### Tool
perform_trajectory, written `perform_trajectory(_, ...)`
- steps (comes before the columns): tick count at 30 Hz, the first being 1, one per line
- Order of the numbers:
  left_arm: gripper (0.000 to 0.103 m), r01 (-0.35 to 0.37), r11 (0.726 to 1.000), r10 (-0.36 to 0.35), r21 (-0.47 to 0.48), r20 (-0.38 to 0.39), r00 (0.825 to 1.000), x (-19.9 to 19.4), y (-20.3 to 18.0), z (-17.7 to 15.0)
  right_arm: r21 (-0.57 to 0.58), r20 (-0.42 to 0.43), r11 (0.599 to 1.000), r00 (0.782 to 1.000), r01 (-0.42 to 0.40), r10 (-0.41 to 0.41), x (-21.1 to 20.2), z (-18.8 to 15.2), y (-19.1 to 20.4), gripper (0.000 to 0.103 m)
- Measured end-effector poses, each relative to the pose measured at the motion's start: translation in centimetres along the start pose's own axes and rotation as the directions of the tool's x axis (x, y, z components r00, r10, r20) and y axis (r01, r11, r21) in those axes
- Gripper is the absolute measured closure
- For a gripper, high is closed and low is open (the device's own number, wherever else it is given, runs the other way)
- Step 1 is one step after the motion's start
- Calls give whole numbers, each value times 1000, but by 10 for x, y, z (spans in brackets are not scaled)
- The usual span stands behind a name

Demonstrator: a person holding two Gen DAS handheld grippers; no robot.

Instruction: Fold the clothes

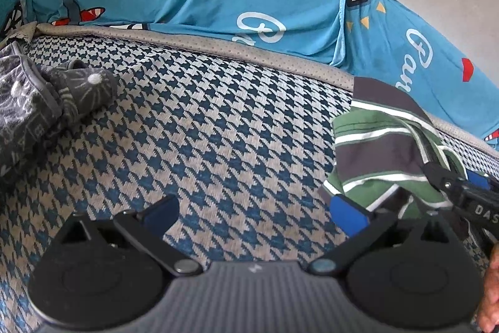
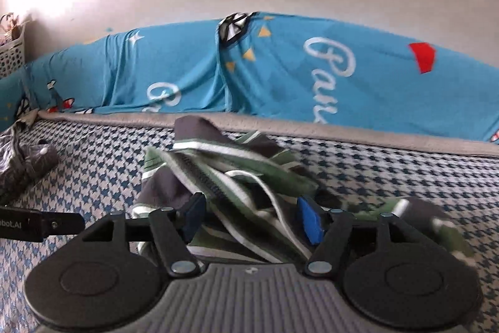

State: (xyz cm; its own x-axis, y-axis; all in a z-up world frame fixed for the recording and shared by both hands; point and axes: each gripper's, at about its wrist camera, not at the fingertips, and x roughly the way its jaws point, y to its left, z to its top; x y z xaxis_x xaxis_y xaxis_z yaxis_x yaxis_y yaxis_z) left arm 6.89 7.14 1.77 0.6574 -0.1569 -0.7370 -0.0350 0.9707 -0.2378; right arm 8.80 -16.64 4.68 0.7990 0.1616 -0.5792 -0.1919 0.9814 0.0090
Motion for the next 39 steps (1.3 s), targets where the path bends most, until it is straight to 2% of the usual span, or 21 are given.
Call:
perform_trajectory(2, 0, 2, 1000, -2, -3, -12, 1000, 2, 1, 0, -18, -18, 1000, 1000, 25, -25, 6, -2, 4, 39)
perform_trajectory(4, 0, 1, 1000, -1, -1, -9, 1000, 2, 0, 1, -28, -13, 999, 1000, 19, -20, 5, -3, 7, 48)
perform_trajectory(6, 0, -2, 1000, 2, 2, -1, 1000, 0, 0, 2, -37, -7, 999, 1000, 9, -9, 2, -3, 10, 74)
perform_trajectory(8, 0, -6, 1000, 5, 6, 7, 1000, -1, -1, 2, -51, 0, 999, 1000, -11, 11, -5, -5, 16, 90)
perform_trajectory(9, 0, -9, 1000, 9, 6, 15, 1000, -3, -1, 3, -62, 5, 998, 1000, -30, 30, -13, -6, 20, 93)
perform_trajectory(17, 0, -27, 999, 29, -21, 115, 993, -27, 7, 12, -150, 34, 973, 983, -174, 181, -79, -19, 57, 94)
perform_trajectory(20, 0, -17, 1000, 18, -14, 140, 990, -36, 9, 9, -183, -1, 957, 973, -225, 229, -100, -42, 76, 94)
perform_trajectory(23, 0, -9, 1000, 10, -5, 149, 989, -43, 10, 2, -204, -39, 948, 970, -244, 241, -114, -68, 93, 93)
perform_trajectory(27, 0, 18, 1000, -17, -2, 128, 992, -48, 14, -10, -219, -134, 935, 958, -279, 255, -117, -100, 109, 86)
perform_trajectory(31, 0, 4, 1000, -4, -1, 102, 995, -50, 17, -23, -240, -134, 919, 948, -313, 289, -129, -105, 118, 82)
perform_trajectory(35, 0, -8, 1000, 9, -9, 81, 997, -51, 19, -31, -259, -128, 901, 938, -347, 324, -141, -109, 127, 70)
perform_trajectory(39, 0, -21, 1000, 21, -17, 59, 998, -51, 21, -38, -240, -86, 931, 961, -277, 263, -135, -98, 125, 68)
